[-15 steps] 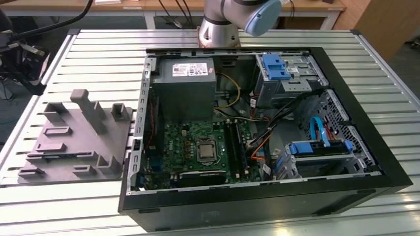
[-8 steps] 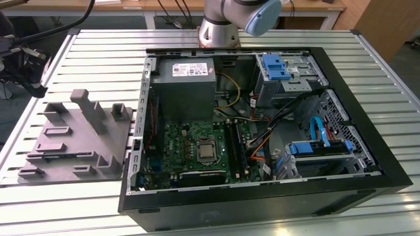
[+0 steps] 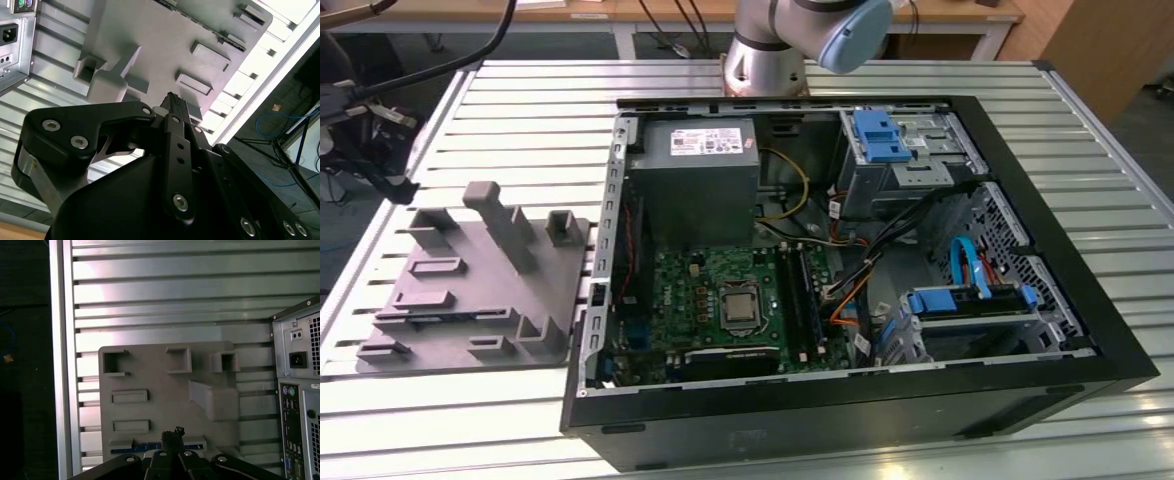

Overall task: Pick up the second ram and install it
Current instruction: 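Reach for the second ram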

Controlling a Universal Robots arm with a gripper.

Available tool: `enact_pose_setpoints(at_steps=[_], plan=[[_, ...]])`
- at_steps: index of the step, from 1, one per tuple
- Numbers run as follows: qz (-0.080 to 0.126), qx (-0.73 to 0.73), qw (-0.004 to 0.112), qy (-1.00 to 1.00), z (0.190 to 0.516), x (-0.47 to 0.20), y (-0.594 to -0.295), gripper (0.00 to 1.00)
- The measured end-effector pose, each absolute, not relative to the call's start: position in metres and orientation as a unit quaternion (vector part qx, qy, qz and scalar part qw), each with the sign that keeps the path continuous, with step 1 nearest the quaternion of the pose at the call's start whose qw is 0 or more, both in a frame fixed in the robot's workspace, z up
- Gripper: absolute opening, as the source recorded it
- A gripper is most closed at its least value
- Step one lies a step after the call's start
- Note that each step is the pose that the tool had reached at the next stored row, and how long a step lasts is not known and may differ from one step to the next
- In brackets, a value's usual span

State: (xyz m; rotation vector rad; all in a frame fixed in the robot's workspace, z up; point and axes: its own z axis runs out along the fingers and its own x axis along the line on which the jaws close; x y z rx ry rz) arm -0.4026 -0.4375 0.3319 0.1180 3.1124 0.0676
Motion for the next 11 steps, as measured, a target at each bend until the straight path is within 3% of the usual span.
enact_pose_setpoints(at_steps=[11], plan=[[0.022,0.038,0.013,0.999,0.3237,-0.4026,-0.4394,0.10]])
